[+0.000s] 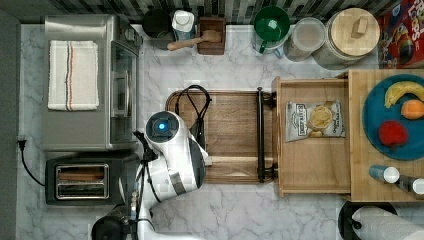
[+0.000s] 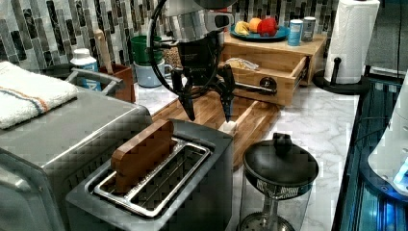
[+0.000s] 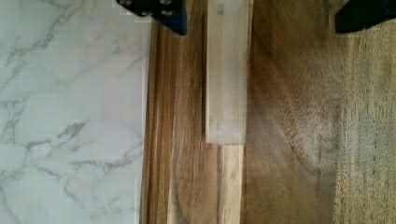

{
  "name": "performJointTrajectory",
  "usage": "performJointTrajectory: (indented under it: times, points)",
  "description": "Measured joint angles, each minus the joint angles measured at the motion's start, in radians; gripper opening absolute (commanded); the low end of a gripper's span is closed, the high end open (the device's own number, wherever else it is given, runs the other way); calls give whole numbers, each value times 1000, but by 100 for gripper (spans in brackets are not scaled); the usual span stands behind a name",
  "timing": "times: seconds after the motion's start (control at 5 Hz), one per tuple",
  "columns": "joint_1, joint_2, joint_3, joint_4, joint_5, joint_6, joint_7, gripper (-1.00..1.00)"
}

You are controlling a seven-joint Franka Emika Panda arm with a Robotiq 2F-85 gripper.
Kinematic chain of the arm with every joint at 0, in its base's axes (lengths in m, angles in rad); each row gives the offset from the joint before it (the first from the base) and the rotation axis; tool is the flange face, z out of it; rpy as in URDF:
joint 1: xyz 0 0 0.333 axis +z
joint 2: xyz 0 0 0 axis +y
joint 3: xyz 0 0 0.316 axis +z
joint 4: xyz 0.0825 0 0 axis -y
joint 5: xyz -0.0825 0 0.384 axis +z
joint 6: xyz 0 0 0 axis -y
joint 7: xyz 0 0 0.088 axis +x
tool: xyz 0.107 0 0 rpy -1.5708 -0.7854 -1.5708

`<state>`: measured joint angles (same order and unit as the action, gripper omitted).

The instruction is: Place the butter on the board.

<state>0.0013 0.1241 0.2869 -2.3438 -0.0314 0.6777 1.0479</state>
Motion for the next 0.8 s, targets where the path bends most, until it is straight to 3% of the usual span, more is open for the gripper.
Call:
performJointTrajectory:
  times: [0.8]
  points:
    - [-2,3,1,0,4,19,1,100]
